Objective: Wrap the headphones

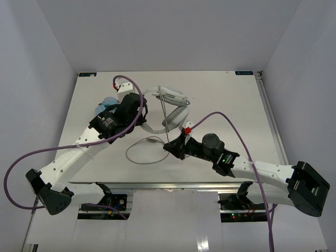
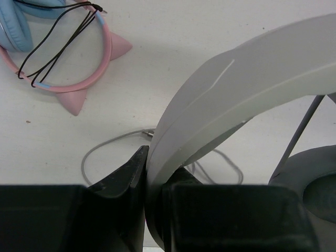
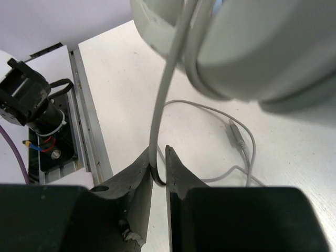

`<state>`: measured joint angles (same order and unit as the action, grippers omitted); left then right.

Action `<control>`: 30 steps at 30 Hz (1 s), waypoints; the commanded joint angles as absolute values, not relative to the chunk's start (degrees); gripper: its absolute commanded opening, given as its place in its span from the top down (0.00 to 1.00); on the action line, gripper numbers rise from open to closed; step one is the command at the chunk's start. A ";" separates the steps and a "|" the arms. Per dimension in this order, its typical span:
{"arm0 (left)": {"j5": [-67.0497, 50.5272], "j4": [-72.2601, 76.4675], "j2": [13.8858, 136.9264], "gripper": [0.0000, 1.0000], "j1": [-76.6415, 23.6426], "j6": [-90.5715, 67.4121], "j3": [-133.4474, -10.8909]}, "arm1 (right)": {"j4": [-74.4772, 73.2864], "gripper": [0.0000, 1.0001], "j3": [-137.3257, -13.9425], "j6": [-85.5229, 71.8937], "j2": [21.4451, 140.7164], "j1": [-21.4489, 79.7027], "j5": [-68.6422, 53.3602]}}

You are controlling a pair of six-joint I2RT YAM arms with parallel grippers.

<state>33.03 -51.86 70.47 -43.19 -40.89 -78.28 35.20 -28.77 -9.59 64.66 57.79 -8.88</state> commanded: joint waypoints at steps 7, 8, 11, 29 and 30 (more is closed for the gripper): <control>25.56 -43.19 64.82 1.00 -42.89 -46.11 -79.42 | 56.53 0.69 -24.62 -2.40 68.55 58.28 -8.00; 25.12 -42.99 64.32 1.00 -42.89 -46.31 -79.16 | 58.67 0.68 -24.65 -2.17 69.84 58.23 -7.96; 23.83 -42.65 62.79 1.00 -42.89 -47.04 -78.38 | 63.18 0.66 -25.64 -1.78 73.47 58.26 -7.91; 16.59 -41.21 56.57 1.00 -42.89 -49.24 -76.72 | 87.85 0.60 -28.54 -3.94 93.04 56.14 -14.89; 16.43 -41.10 56.36 1.00 -42.89 -49.34 -76.67 | 89.25 0.60 -28.44 -4.41 94.43 55.98 -15.15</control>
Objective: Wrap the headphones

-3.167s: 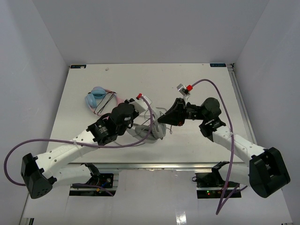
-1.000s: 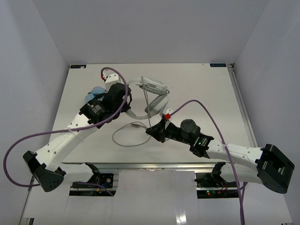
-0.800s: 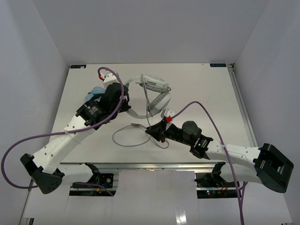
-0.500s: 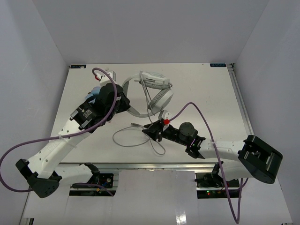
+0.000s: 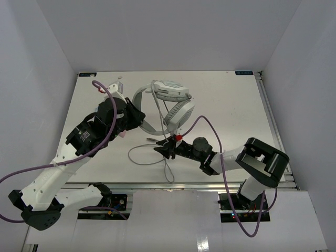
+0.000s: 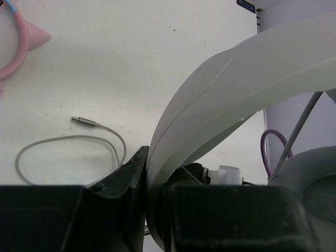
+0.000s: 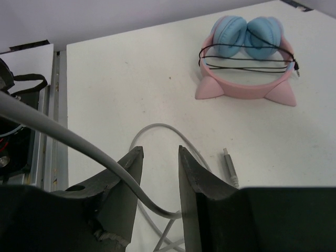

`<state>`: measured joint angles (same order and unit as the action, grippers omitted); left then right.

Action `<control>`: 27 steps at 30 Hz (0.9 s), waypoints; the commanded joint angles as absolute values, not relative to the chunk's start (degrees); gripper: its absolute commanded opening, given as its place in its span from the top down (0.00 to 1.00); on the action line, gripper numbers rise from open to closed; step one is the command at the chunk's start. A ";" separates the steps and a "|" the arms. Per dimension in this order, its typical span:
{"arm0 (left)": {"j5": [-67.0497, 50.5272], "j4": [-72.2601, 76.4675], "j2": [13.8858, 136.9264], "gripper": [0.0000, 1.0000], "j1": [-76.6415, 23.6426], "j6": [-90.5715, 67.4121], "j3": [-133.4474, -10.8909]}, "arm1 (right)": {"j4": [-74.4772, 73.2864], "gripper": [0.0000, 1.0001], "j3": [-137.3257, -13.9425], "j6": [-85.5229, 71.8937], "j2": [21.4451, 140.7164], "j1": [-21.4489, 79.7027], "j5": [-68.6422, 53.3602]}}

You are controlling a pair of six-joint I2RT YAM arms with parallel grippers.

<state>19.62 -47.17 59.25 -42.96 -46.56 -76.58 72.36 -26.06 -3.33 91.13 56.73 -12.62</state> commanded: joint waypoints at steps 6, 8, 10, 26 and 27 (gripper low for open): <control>12.49 -39.31 54.59 1.00 -42.89 -49.88 -75.86 | 97.32 0.70 -29.20 -9.31 100.61 53.81 -18.10; 10.56 -38.49 54.22 1.00 -42.89 -49.59 -75.52 | 99.48 0.75 -29.44 -11.70 102.51 52.86 -18.88; 5.81 -37.24 53.78 1.00 -42.89 -48.09 -75.20 | 103.05 0.90 -29.81 -18.13 105.08 49.50 -20.82; 33.38 -43.41 51.26 1.00 -42.89 -36.30 -83.28 | 108.02 0.92 -26.02 -39.14 104.58 27.33 -34.33; 34.70 -42.66 50.93 1.00 -42.89 -37.52 -83.79 | 108.04 0.92 -26.02 -39.17 104.92 27.47 -34.54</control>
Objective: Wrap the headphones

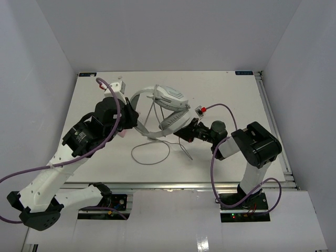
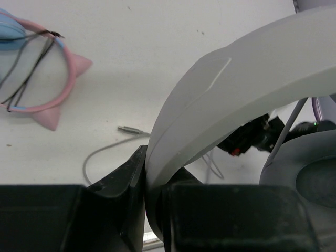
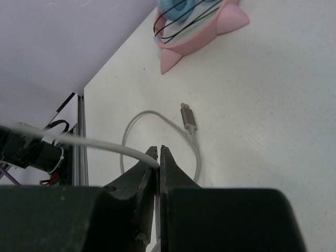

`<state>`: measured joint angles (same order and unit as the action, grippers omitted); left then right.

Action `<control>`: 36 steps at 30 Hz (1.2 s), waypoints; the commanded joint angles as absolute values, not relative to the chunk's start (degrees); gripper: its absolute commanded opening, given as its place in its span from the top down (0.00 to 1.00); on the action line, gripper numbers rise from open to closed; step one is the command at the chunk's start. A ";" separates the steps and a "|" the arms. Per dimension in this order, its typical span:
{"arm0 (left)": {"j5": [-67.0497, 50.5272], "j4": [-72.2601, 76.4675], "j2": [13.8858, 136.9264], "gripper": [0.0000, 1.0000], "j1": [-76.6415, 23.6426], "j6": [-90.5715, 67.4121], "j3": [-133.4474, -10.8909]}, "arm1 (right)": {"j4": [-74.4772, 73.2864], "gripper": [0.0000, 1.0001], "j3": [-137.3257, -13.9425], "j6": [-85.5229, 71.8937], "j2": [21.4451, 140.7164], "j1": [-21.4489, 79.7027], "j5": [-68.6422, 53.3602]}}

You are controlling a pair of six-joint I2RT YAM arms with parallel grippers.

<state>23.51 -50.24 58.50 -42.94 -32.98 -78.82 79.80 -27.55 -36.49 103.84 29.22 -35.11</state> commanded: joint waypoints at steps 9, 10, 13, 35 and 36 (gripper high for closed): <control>39.54 -32.00 51.83 1.00 -42.89 -38.85 -83.72 | 108.00 0.92 -26.87 -38.02 106.00 29.53 -35.25; 37.78 -31.46 51.59 1.00 -42.89 -38.82 -83.18 | 107.93 0.92 -26.84 -37.87 106.04 29.51 -35.24; 32.18 -27.51 49.50 1.00 -42.89 -37.01 -80.87 | 107.93 0.92 -27.32 -37.99 106.78 29.44 -35.56; 2.53 -47.24 59.19 1.00 -45.14 14.30 -67.62 | 31.55 0.92 -46.10 -23.12 78.91 17.64 -40.70; 4.58 -46.06 59.99 1.00 -45.45 15.39 -66.90 | 29.55 0.92 -46.64 -22.68 77.19 17.60 -40.78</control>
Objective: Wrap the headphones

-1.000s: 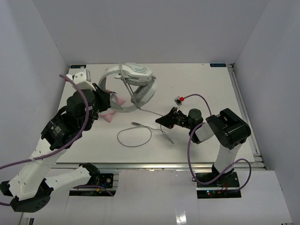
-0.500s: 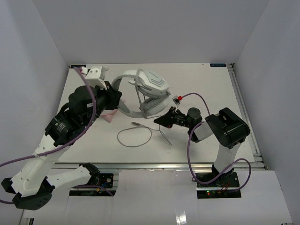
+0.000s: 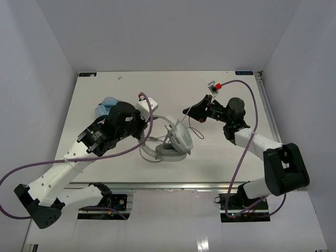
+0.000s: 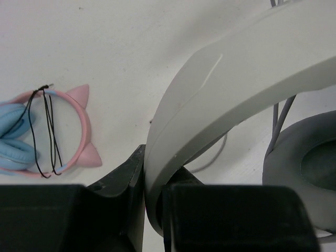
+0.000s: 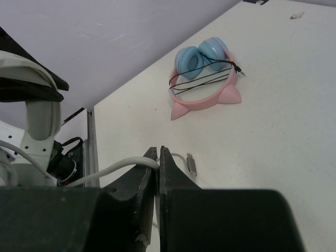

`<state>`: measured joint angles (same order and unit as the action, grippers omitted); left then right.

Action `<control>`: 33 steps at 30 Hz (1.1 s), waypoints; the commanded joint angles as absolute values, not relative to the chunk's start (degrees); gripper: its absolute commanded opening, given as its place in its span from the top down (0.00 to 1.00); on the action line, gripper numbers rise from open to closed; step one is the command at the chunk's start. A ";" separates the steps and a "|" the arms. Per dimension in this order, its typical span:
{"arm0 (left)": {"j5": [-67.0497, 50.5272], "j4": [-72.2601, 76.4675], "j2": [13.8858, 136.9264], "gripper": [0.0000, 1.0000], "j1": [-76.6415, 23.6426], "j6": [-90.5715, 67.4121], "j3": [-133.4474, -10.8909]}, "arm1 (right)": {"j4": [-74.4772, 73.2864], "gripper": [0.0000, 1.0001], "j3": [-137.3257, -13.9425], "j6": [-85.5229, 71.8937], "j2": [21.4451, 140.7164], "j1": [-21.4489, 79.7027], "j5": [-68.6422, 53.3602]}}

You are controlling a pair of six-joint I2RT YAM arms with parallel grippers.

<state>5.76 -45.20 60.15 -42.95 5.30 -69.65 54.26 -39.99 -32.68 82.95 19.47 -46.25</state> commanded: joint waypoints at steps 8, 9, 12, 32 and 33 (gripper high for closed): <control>18.98 -37.15 65.58 1.00 -47.20 21.83 -63.29 | 14.73 0.92 -53.87 -20.03 70.56 19.09 -44.33; 19.15 -35.48 65.85 1.00 -47.20 22.41 -62.77 | 13.72 0.92 -54.57 -19.76 70.30 19.27 -45.15; 20.79 -29.24 66.49 1.00 -47.20 25.13 -59.91 | 13.13 0.92 -55.83 -19.84 69.61 19.49 -48.46; 45.92 -16.74 73.17 1.00 -45.35 22.50 -61.57 | 21.92 0.92 -50.80 -26.50 64.91 32.83 -52.95; 46.57 -17.01 73.49 1.00 -45.35 21.31 -61.85 | 23.46 0.91 -50.34 -27.38 65.24 33.86 -53.01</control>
